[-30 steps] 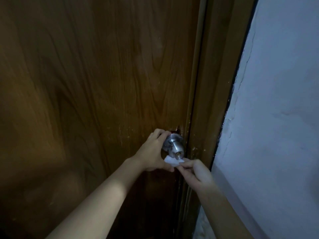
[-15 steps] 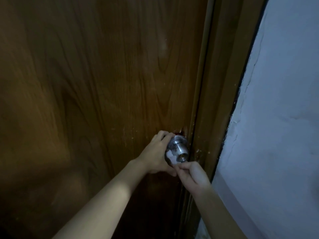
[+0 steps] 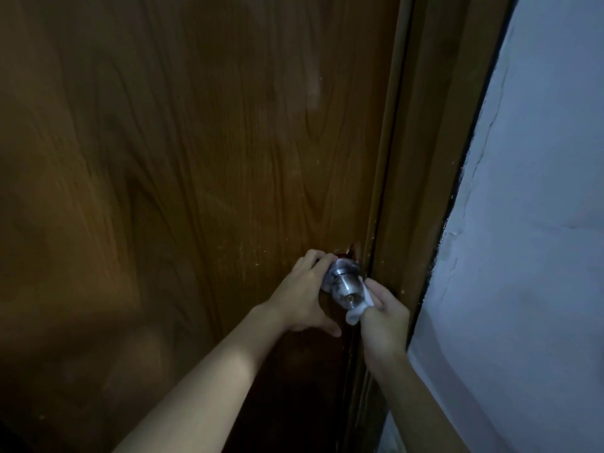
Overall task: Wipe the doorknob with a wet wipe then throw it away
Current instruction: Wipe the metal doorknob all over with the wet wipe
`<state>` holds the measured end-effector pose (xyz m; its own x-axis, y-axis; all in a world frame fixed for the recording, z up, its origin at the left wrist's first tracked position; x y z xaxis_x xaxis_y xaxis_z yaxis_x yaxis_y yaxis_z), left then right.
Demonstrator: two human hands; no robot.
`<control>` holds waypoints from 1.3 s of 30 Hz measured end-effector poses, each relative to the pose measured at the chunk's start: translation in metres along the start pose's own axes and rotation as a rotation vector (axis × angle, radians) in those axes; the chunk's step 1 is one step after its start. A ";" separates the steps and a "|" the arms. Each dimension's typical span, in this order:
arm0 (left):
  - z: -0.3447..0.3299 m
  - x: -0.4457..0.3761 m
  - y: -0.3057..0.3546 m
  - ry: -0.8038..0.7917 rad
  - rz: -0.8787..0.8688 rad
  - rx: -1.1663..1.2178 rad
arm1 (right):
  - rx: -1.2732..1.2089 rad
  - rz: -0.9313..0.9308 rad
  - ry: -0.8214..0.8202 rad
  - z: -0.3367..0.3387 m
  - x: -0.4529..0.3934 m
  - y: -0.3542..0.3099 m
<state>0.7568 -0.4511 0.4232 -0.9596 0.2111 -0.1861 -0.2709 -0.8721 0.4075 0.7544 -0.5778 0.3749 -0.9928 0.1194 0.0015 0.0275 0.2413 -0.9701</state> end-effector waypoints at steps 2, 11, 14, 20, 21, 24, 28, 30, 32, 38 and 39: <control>-0.001 0.000 0.000 0.001 -0.003 0.003 | 0.252 0.193 0.002 -0.003 0.004 -0.014; 0.000 0.000 0.002 0.014 -0.009 -0.009 | 0.637 0.521 -0.095 -0.021 0.011 -0.033; -0.001 0.001 0.002 0.009 -0.008 0.001 | 0.727 0.582 -0.210 -0.032 0.007 -0.037; -0.002 0.001 0.001 0.012 -0.008 0.019 | 0.676 0.575 -0.212 -0.027 0.005 -0.046; -0.002 0.001 0.000 0.012 -0.009 0.018 | 0.678 0.553 -0.234 -0.030 0.001 -0.046; -0.003 0.001 0.000 0.007 -0.017 0.028 | 0.659 0.537 -0.257 -0.028 -0.002 -0.042; -0.003 0.001 0.000 0.015 -0.021 0.036 | 0.568 0.479 -0.116 -0.005 -0.002 -0.025; -0.002 0.001 0.000 0.021 -0.024 0.031 | 0.574 0.490 -0.093 -0.004 0.001 -0.019; -0.003 0.000 0.000 0.022 -0.025 0.022 | 0.633 0.604 -0.089 -0.010 0.012 -0.020; -0.003 0.000 0.000 0.026 -0.021 0.020 | 0.624 0.509 -0.050 -0.005 0.008 -0.013; -0.003 0.000 0.000 0.025 -0.018 0.018 | 0.626 0.459 -0.049 -0.005 0.007 -0.013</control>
<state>0.7574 -0.4529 0.4204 -0.9524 0.2155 -0.2159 -0.2898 -0.8601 0.4199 0.7478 -0.5754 0.3884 -0.9022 0.0296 -0.4303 0.3811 -0.4122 -0.8275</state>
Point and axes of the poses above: each hand's wrist, its own x-axis away from the middle knuckle, its own z-axis out of the back of the hand, y = z × x, the point moved 8 cm from there along -x, towards the middle knuckle, and after that the axes turned 2 degrees about -x, right-handed, at the moved point
